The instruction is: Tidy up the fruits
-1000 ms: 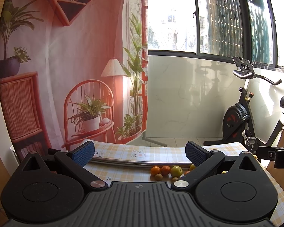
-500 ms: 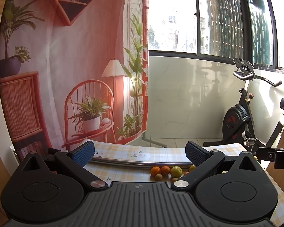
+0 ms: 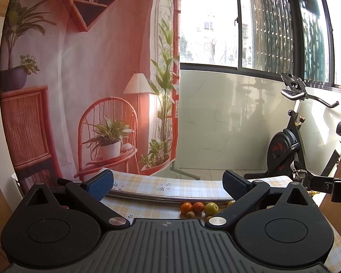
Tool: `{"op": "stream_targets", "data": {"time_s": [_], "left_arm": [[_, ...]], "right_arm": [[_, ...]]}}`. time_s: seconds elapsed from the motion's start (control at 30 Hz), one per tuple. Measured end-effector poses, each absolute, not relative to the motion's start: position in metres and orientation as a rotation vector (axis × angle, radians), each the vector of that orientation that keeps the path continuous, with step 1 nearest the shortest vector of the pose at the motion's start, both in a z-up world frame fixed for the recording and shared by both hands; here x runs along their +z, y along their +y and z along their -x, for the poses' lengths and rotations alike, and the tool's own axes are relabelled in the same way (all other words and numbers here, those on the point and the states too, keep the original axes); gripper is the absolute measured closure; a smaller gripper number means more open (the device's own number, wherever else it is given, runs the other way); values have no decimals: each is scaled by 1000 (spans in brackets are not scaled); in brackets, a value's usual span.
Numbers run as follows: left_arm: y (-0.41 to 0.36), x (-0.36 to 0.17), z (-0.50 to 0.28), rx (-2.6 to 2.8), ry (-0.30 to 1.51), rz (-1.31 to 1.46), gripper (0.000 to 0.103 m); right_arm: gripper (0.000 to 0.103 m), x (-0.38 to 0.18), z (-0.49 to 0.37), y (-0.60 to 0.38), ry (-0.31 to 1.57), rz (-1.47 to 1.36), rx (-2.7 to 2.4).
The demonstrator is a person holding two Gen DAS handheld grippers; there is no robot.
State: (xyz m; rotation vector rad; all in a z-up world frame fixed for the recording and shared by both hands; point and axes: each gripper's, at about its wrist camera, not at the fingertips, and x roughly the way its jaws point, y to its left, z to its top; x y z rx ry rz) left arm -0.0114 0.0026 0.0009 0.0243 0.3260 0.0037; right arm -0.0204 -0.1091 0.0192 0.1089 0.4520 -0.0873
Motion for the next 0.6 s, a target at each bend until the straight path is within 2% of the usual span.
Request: {"op": "stream_targets", "data": {"time_s": [0.6], "left_arm": [[4, 1, 8, 35, 330, 0, 0]], "right_arm": [[0, 15, 18, -109, 464, -116, -89]]}}
